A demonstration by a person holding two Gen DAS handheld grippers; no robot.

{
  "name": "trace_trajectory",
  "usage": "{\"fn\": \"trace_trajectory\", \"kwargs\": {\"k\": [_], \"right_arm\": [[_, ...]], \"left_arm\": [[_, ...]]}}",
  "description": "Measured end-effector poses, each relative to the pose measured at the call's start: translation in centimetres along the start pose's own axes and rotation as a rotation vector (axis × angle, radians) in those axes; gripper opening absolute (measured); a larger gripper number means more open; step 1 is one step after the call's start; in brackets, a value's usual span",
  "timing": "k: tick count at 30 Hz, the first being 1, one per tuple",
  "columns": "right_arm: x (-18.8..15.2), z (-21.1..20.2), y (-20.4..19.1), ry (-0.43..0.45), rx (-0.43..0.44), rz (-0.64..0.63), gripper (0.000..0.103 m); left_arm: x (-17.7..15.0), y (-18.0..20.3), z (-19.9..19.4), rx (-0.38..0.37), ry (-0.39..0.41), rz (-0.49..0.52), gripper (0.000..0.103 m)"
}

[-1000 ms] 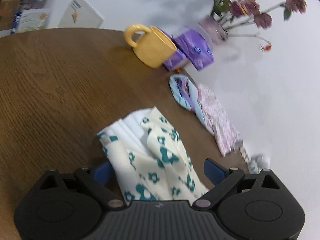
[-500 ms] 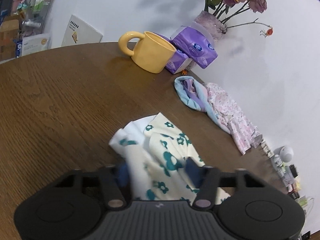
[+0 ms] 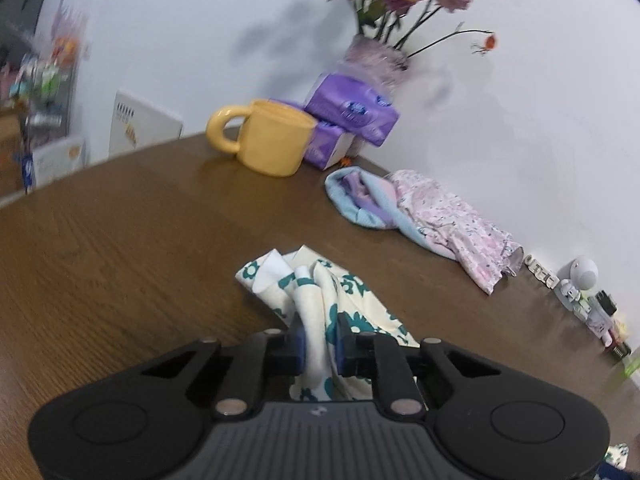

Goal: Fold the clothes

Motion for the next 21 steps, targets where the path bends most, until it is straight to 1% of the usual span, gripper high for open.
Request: {"fn": "trace_trajectory", "kwargs": {"k": [4, 6, 8, 11, 13, 16, 18, 19, 21], "right_arm": [[0.3, -0.8, 2.4, 0.018, -0.070, 0.020, 0.103], [0.3, -1.1, 3.1, 0.020, -0.086, 0.026, 0.103], [0.2, -1.4, 3.5, 0.022, -0.096, 0.026, 0.103], [0.0, -1.8, 4.1, 0.024, -0.111, 0.026, 0.103], [0.0, -2.1, 4.5, 0.025, -0.121, 0.026, 0.103], [-0.2, -2.5, 5.1, 0.028, -0.134, 0.026, 0.103], [-0.2, -2.7, 5.1, 0.034, -0.132, 0.029, 0.103], [-0.3, -2.8, 5.1, 0.035, -0.132, 0.030, 0.103], [-0.3, -3.1, 5.0, 0.039, -0.130, 0.030, 0.103]], "left_arm": [[0.3, 1.2, -1.0, -0.015, 0.052, 0.071, 0.012], [0.7, 2.2, -1.8, -0.037, 0.094, 0.136, 0.012], [1.0, 3.7, -3.0, -0.064, 0.149, 0.233, 0.012], [0.9, 6.8, -4.9, -0.122, 0.232, 0.441, 0.012], [0.0, 9.4, -6.2, -0.169, 0.280, 0.621, 0.012], [-3.1, 13.1, -8.0, -0.259, 0.347, 0.923, 0.012], [-5.8, 15.0, -8.6, -0.329, 0.351, 1.097, 0.012], [-7.1, 15.6, -8.6, -0.362, 0.330, 1.162, 0.012], [-9.5, 16.3, -8.4, -0.401, 0.283, 1.264, 0.012]]}}
Point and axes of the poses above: each gripper's, at about its wrist camera, not at the fingertips, and z roughly the way its jaws point, y to its right, x to its top, the point moved 9 cm from there along z, roughly the way its jaws point, and after that the axes turned 10 degrees about y, right-handed, at the moved point
